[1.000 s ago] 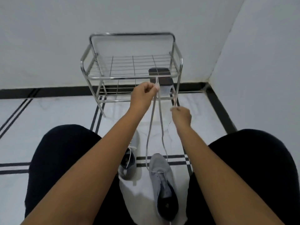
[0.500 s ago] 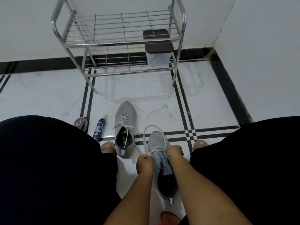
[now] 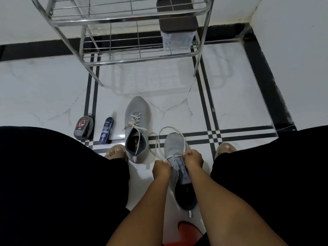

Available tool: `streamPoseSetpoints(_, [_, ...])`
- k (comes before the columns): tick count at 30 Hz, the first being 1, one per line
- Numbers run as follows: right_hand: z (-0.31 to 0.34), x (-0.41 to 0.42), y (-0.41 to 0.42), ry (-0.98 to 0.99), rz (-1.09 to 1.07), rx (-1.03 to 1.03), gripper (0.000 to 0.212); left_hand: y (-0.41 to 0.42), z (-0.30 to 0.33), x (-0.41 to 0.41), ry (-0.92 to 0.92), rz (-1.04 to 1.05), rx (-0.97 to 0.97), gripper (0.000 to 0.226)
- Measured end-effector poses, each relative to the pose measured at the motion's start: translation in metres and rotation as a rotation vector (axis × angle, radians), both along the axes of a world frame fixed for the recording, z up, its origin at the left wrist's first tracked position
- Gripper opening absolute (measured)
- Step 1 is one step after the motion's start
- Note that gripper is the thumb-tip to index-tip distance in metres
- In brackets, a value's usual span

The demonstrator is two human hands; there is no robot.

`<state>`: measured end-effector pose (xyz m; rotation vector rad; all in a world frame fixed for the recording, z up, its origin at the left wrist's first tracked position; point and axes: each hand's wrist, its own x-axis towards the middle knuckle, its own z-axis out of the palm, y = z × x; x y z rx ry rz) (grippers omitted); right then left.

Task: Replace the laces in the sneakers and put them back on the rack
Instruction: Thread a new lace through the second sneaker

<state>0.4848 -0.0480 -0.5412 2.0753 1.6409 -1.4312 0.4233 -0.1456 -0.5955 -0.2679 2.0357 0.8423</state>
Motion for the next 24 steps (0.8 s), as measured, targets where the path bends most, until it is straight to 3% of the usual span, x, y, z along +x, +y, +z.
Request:
streamPoseSetpoints(10, [-0.002, -0.001, 0.001, -0.042, 0.05, 0.036, 0.019, 0.003, 0.005, -0.002, 0.002, -0.027, -0.102, 0.025])
streamPoseSetpoints(20, [-0.008, 0.0, 0.002, -0.054, 0.054, 0.036, 0.009, -0.001, -0.047, 0.001, -0.027, 0.049, -0.034, 0.017])
streamPoseSetpoints(24, [-0.009, 0.0, 0.002, -0.05, 0.039, 0.038, 0.007, 0.001, -0.027, 0.002, -0.02, 0.039, -0.042, 0.018])
